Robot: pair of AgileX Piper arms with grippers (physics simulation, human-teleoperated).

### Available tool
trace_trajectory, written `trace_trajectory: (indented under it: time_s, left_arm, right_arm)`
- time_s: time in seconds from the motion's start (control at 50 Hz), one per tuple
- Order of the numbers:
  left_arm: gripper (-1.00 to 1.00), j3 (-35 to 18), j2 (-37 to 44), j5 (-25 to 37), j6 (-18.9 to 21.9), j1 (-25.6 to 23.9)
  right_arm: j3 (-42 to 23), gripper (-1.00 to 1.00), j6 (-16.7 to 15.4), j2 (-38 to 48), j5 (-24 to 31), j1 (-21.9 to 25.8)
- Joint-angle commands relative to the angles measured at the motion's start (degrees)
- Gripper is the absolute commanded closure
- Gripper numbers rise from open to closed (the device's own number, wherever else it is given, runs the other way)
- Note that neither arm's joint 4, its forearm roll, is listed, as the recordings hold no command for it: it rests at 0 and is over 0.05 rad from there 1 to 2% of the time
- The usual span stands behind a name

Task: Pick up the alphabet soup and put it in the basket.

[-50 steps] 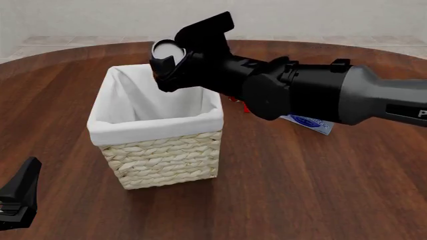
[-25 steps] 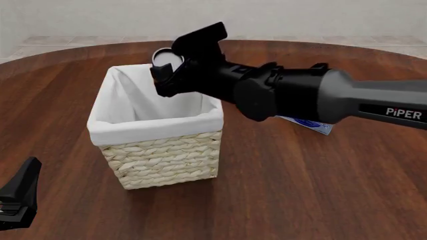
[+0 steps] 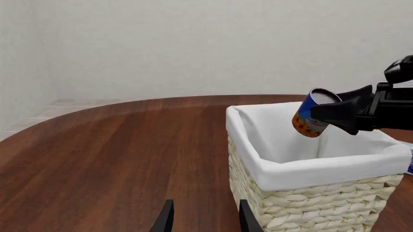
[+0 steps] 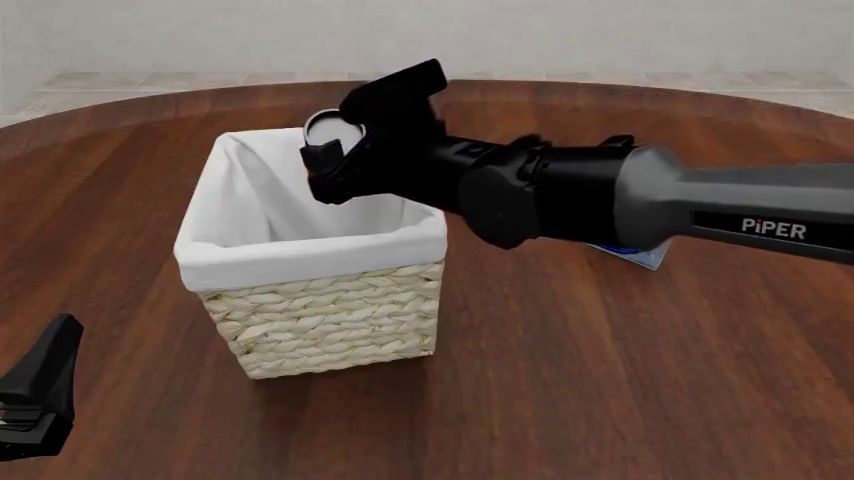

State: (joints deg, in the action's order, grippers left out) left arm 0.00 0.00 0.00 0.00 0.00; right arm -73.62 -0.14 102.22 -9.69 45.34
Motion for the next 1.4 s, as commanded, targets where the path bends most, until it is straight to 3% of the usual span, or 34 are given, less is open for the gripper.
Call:
trace_trajectory:
  time_s: [0.02,1.4]
  left_arm:
    - [-1.00,0.00,0.00,0.00,0.00,0.00]
    - [-1.00,0.00,0.00,0.00,0.00,0.00]
  right_arm:
    - [-0.72,1.00,0.82,0.57,-0.02,0.18]
    - [-2.15,1.00,1.28,6.26,0.14,-0.46]
